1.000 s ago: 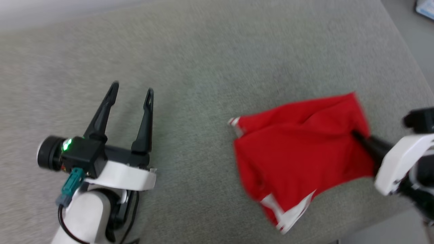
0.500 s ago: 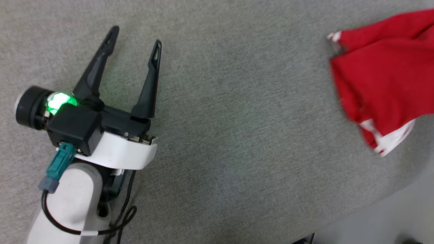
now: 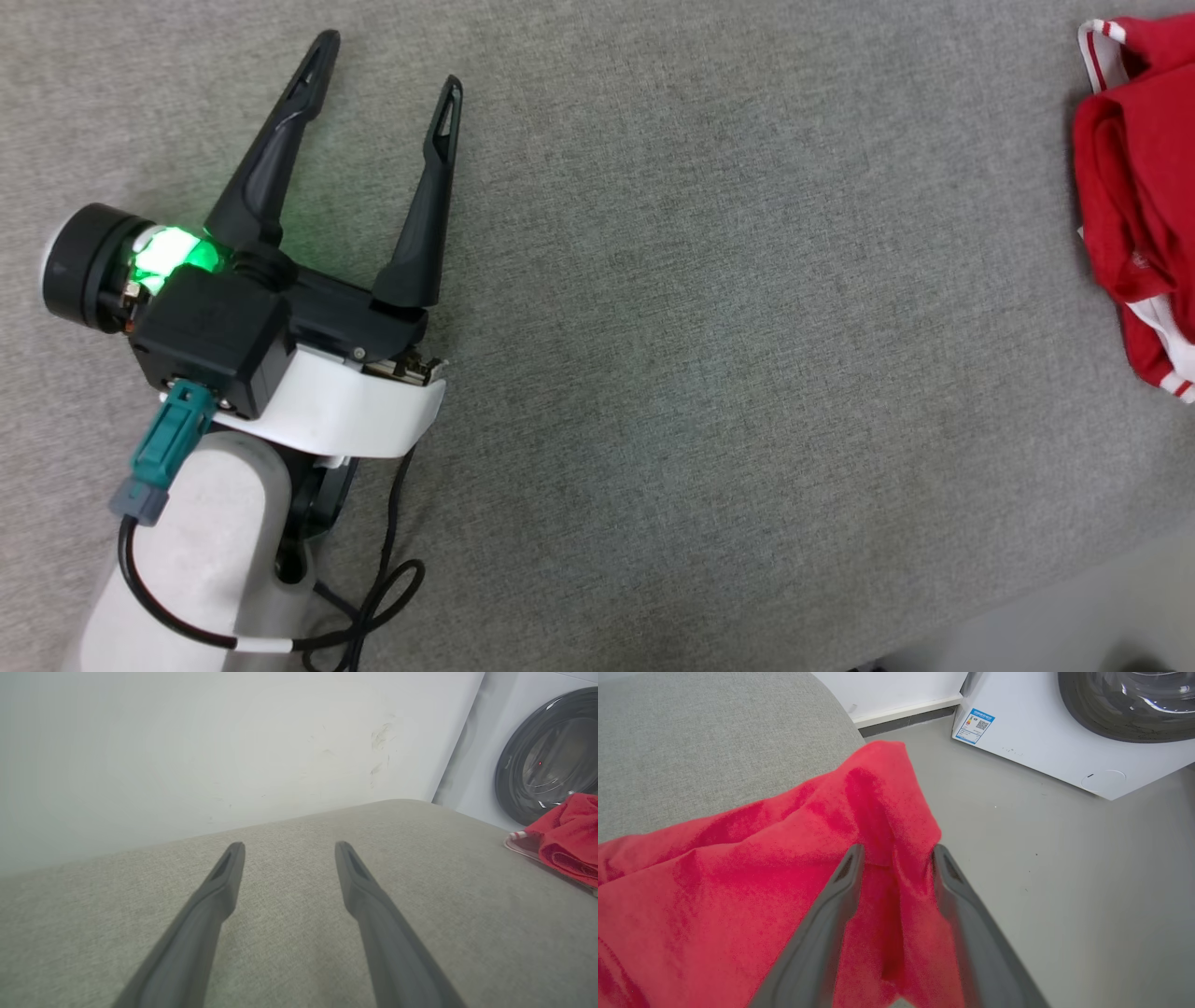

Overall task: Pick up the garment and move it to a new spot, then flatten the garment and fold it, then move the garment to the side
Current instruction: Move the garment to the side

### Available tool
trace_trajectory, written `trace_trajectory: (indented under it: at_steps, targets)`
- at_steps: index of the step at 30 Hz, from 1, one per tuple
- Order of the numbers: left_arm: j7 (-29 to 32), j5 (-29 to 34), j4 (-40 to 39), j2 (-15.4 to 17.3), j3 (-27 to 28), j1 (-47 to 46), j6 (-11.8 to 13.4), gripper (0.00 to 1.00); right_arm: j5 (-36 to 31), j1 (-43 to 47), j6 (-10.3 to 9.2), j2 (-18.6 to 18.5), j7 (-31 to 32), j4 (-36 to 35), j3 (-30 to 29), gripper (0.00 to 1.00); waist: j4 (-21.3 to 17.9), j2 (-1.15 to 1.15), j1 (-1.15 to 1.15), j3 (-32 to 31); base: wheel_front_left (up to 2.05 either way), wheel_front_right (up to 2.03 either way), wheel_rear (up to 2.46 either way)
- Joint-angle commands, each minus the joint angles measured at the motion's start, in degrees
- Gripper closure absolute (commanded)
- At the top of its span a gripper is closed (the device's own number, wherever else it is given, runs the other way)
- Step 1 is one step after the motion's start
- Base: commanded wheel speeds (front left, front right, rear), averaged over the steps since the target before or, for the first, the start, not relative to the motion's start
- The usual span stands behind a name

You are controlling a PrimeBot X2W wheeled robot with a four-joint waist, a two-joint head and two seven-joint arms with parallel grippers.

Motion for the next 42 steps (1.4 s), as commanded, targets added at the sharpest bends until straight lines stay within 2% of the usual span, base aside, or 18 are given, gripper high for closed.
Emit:
trace_trajectory:
  at_steps: [1, 9, 17, 27, 35, 42]
  targets:
    - [-0.46, -0.29, 0.3, -0.25, -0.12, -0.6, 0.02, 0.0, -0.24, -1.05, -0.08, -0.28, -0.85, 0.41, 0.14, 0.0, 0.32, 0.0, -0.01, -0.47, 0.0, 0.0, 0.0]
    - [-3.32, -1.93, 4.2, -2.51, -1.43, 1.62, 0.45, 0.0, -5.74, -1.81, -0.09, -2.07, -10.26, 2.38, 1.66, 0.0, 2.34, 0.0, -0.01, -6.37, 0.0, 0.0, 0.0]
    - [-6.98, -4.31, 9.79, -4.9, -1.23, 6.17, 2.11, 0.0, -9.44, 2.16, -0.09, 0.12, -20.53, -0.72, 3.03, 0.0, 5.01, 0.0, -0.01, -15.07, 0.0, 0.0, 0.0]
    - [-8.62, -6.93, 14.45, -6.15, 0.25, 13.24, 4.09, 0.0, -13.61, 14.74, -0.08, 10.28, -26.7, -9.74, 3.09, 0.0, 9.99, 0.0, -0.01, -24.3, 0.0, 0.0, 0.0]
    - [-9.32, -8.68, 17.5, -6.24, 2.12, 17.89, 5.15, 0.0, -16.25, 25.7, -0.08, 18.67, -26.32, -17.46, 3.59, 0.0, 14.47, 0.0, -0.01, -29.64, 0.0, 0.0, 0.0]
    - [-9.68, -9.86, 20.06, -5.52, 4.7, 23.07, 5.9, 0.0, -18.37, 33.41, -0.08, 23.94, -24.0, -23.66, 8.25, 0.0, 17.3, 0.0, -0.01, -34.85, 0.0, 0.0, 0.0]
